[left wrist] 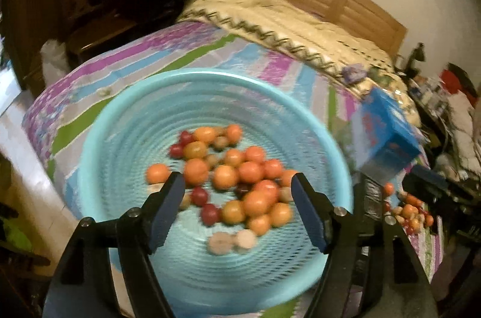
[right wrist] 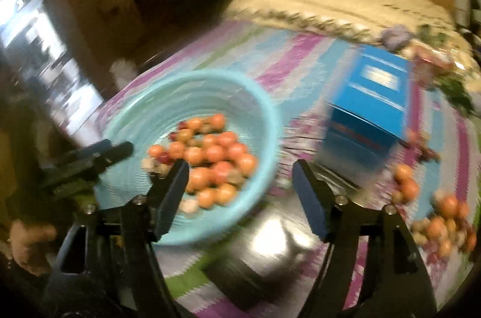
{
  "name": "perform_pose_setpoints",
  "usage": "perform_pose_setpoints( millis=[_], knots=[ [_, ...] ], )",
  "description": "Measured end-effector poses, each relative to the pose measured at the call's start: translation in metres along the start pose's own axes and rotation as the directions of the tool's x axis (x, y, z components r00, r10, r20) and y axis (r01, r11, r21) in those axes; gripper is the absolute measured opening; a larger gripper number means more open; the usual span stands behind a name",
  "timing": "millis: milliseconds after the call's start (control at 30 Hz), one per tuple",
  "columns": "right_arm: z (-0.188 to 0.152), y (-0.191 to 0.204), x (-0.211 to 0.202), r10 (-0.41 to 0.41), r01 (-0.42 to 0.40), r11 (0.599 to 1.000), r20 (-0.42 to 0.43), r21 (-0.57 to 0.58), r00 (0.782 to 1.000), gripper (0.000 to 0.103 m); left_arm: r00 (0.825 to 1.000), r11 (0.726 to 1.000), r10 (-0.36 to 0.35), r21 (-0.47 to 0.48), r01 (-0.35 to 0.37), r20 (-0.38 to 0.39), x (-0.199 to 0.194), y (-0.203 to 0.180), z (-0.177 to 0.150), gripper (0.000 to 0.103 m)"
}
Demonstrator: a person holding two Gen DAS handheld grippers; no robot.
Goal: Organize fruits
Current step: 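Move both open tools back to the fruit pile, then grasp a pale round slice with the right tool while the left tool grasps a red tomato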
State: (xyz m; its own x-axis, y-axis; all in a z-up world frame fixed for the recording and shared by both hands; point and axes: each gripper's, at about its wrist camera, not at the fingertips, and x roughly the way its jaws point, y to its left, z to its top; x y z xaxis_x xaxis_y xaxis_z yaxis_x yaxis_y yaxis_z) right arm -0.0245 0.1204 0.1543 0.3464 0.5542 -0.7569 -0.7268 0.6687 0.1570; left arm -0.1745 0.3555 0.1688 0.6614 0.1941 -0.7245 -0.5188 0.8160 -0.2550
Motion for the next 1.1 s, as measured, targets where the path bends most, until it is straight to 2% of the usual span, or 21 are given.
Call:
perform_pose_setpoints(
  millis=[167, 333, 367, 500, 600, 667, 833, 1067, 1100],
  knots=[
    [-0.052, -0.062, -0.039, -0.143, 0.137, 0.986, 0.059, 0.091, 0.988, 0.074, 0.996, 0.991, -0.083, 0.106, 0.08, 0.024, -0.005, -0.058, -0.007, 0.075],
    [-0.118, -0.146, -0.067, -0.275, 0.267, 0.935, 0.003, 0.233, 0.961, 0.073, 0.975, 0.953, -0.224, 0.21, 0.217, 0.011, -0.012, -0.126, -0.023, 0.075],
    [-0.132, -0.162, -0.071, -0.301, 0.296, 0.919, -0.019, 0.262, 0.953, 0.071, 0.967, 0.942, -0.254, 0.228, 0.248, -0.001, -0.014, -0.14, -0.028, 0.075],
    [-0.178, -0.234, -0.081, -0.378, 0.39, 0.838, -0.109, 0.382, 0.919, 0.047, 0.935, 0.882, -0.349, 0.314, 0.352, -0.069, -0.013, -0.198, -0.055, 0.075],
    [-0.192, -0.272, -0.076, -0.404, 0.425, 0.804, -0.142, 0.415, 0.904, 0.043, 0.916, 0.85, -0.373, 0.342, 0.402, -0.149, 0.001, -0.234, -0.077, 0.075],
    [-0.191, -0.288, -0.069, -0.405, 0.427, 0.805, -0.144, 0.411, 0.903, 0.043, 0.905, 0.836, -0.376, 0.35, 0.423, -0.197, 0.014, -0.252, -0.09, 0.075],
    [-0.178, -0.313, -0.038, -0.393, 0.419, 0.837, -0.145, 0.352, 0.908, 0.043, 0.895, 0.828, -0.349, 0.356, 0.434, -0.279, 0.041, -0.281, -0.115, 0.075],
    [-0.186, -0.329, -0.024, -0.388, 0.413, 0.855, -0.143, 0.313, 0.911, 0.043, 0.875, 0.819, -0.339, 0.35, 0.455, -0.345, 0.076, -0.31, -0.134, 0.075],
    [-0.187, -0.329, -0.024, -0.389, 0.414, 0.856, -0.141, 0.308, 0.91, 0.041, 0.871, 0.816, -0.342, 0.349, 0.462, -0.352, 0.082, -0.315, -0.136, 0.074]
  ],
)
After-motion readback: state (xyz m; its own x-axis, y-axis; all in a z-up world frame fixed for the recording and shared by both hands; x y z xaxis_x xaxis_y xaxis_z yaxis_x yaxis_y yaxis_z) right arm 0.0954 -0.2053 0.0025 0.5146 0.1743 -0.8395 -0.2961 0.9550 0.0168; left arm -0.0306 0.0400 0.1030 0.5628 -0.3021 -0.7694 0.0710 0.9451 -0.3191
